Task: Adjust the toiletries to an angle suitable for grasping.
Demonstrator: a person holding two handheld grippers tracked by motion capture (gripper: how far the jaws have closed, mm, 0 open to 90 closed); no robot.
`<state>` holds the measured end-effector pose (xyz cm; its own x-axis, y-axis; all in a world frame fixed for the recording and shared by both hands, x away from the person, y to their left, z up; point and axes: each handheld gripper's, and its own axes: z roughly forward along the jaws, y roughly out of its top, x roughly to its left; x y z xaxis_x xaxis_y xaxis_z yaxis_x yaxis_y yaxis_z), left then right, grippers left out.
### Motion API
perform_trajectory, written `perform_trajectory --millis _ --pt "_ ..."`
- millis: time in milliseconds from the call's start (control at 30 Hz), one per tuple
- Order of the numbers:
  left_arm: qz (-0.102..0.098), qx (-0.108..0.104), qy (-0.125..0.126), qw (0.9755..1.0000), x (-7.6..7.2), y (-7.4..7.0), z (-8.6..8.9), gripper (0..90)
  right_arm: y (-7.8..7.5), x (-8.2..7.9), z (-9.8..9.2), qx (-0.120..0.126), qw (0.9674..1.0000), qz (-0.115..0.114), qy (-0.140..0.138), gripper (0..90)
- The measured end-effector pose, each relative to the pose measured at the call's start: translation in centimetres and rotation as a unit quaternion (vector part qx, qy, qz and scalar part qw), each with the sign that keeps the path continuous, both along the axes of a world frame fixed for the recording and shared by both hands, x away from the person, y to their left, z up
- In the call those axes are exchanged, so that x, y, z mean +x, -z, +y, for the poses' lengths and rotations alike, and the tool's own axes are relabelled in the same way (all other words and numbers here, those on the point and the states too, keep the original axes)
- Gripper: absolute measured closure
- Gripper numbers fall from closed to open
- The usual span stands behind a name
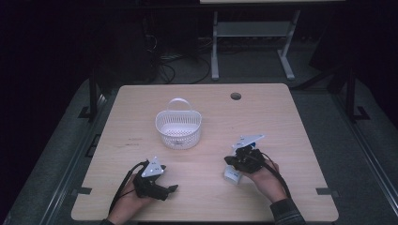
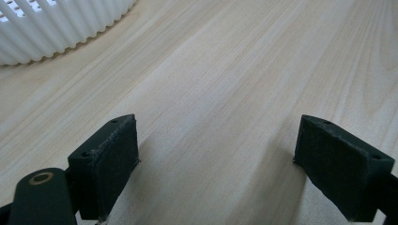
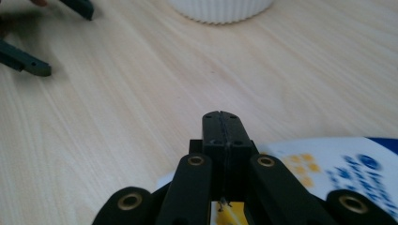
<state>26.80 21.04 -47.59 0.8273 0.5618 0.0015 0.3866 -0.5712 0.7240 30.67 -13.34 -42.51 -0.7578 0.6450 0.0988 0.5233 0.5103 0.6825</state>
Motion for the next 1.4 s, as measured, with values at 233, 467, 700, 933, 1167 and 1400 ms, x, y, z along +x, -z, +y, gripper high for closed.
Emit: perform_trajectory --millis 233,467,700,933,1167,1400 --pt "0.000 -0.001 0.001 1.0000 0.0 0.0 0.0 12.9 -0.6 -0.2 -3.4 0.009 0.9992 -0.008 0.038 88.5" --pt "0.000 0.000 0.003 1.0000 0.0 0.0 0.0 12.9 -0.5 0.0 -6.8 0.009 0.9965 -0.014 0.082 89.2" --pt "0.001 0.000 0.005 1.0000 -0.1 0.0 0.0 12.9 0.5 1.2 -9.5 0.009 0.9924 -0.004 0.123 89.4" --pt "0.001 0.001 0.005 1.0000 -0.1 0.0 0.0 12.9 1.8 2.8 -10.7 0.006 0.9888 0.005 0.149 89.5" --pt "0.001 0.000 0.005 1.0000 -0.1 0.0 0.0 12.9 3.3 4.4 -10.3 -0.001 0.9874 0.025 0.157 89.5" --pt "0.001 0.000 0.005 1.0000 -0.1 0.0 0.0 12.9 3.7 5.3 -9.7 -0.001 0.9879 0.025 0.153 89.5"
